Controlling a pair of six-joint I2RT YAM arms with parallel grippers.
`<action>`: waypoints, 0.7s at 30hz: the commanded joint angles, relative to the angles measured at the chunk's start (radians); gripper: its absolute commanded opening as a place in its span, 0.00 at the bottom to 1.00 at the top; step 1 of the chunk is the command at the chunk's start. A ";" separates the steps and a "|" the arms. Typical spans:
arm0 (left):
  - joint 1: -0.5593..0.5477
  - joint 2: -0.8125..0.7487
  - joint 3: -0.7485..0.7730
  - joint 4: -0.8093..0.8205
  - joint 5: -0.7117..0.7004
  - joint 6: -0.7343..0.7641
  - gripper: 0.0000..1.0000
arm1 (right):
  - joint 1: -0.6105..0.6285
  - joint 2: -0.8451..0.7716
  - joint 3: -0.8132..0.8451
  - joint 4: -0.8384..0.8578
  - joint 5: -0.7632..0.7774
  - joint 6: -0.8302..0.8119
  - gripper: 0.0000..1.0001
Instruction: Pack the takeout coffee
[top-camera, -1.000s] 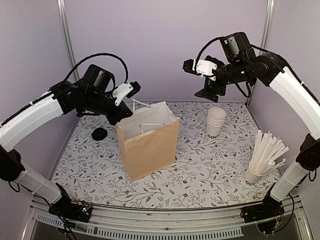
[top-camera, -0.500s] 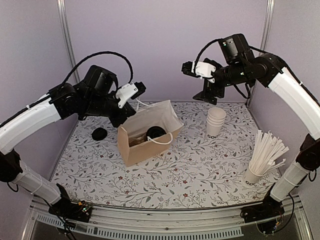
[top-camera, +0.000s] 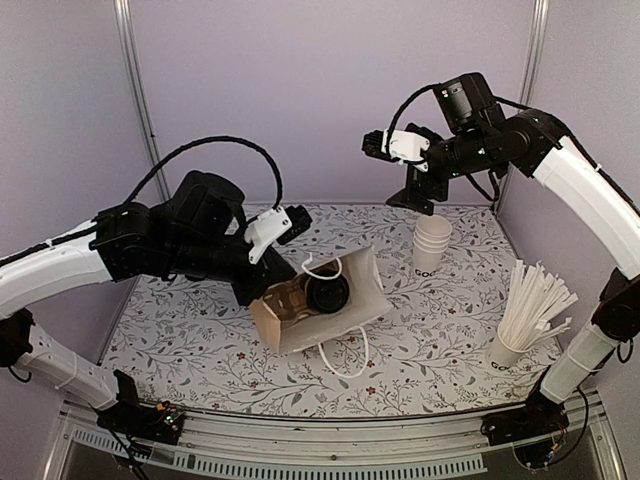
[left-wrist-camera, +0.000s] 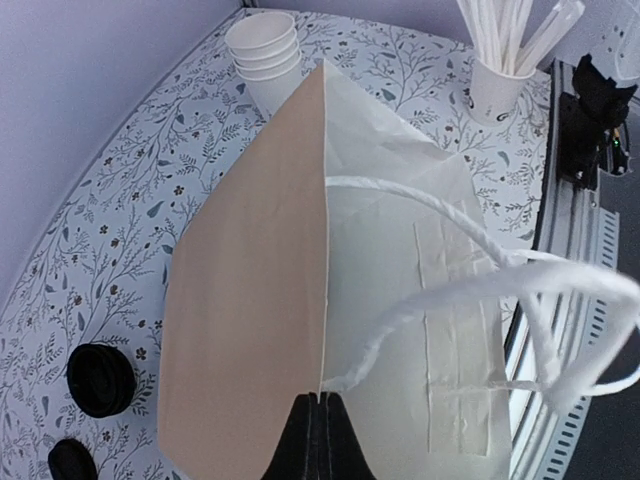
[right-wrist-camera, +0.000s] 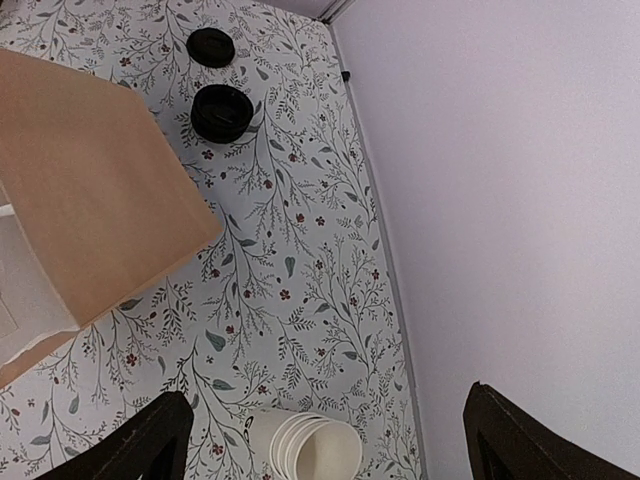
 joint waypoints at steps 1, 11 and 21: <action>-0.080 0.005 -0.016 0.037 -0.013 -0.085 0.00 | -0.001 0.016 -0.004 -0.001 -0.016 0.011 0.98; -0.134 0.026 -0.003 0.038 -0.044 -0.080 0.00 | -0.001 0.021 -0.005 -0.008 -0.016 0.008 0.98; -0.039 0.042 0.019 0.045 -0.203 0.011 0.00 | -0.015 -0.019 -0.002 -0.016 -0.039 0.025 0.99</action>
